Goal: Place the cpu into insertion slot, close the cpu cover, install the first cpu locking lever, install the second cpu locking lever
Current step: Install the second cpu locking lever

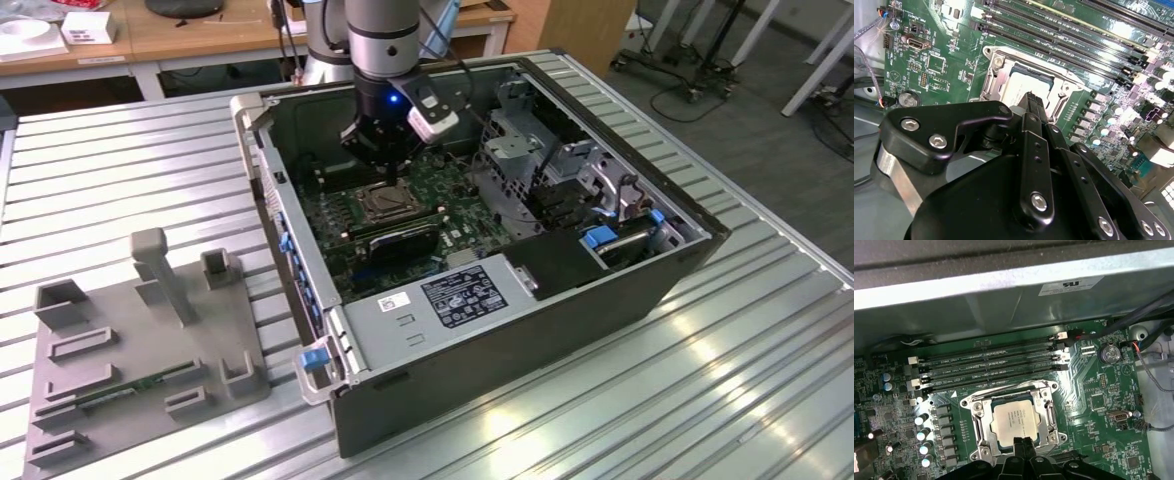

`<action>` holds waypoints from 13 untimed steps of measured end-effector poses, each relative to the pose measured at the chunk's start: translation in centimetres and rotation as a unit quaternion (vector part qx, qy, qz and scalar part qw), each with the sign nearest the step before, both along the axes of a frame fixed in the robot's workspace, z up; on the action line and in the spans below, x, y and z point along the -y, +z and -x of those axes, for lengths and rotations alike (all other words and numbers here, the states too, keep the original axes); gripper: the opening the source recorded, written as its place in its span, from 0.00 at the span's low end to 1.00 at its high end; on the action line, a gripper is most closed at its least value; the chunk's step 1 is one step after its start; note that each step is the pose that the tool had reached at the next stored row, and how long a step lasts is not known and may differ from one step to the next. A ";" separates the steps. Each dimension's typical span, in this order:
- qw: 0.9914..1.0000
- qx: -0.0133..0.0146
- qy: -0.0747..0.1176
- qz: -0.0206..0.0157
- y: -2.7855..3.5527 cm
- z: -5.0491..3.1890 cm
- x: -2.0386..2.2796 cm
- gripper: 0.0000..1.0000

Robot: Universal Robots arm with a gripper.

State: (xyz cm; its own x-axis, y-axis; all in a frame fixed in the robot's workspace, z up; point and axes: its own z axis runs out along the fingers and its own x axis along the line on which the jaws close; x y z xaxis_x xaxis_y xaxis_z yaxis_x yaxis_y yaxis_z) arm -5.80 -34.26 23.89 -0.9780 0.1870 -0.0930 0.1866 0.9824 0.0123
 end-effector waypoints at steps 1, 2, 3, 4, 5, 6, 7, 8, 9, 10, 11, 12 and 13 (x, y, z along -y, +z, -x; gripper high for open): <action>1.000 0.000 0.000 0.000 0.04 0.00 0.03 0.11; 1.000 0.000 0.000 0.000 0.09 0.00 0.06 0.11; 1.000 0.000 0.000 0.000 0.16 0.00 0.08 0.11; 1.000 0.000 0.000 0.000 0.22 0.00 0.10 0.11; 1.000 0.000 0.000 0.000 0.28 0.00 0.11 0.11; 1.000 0.000 0.000 0.000 0.36 0.00 0.13 0.11; 1.000 0.000 0.000 0.000 0.44 0.00 0.14 0.11; 1.000 0.000 0.000 0.000 0.50 0.00 0.15 0.11; 1.000 0.000 0.000 0.000 0.53 0.00 0.15 0.11; 1.000 0.000 0.000 0.000 0.53 0.00 0.15 0.11; 1.000 0.000 0.000 0.000 0.53 0.00 0.15 0.11; 1.000 0.000 0.000 0.000 0.68 0.00 0.16 0.11; 1.000 0.000 0.000 0.000 0.77 0.00 0.15 0.11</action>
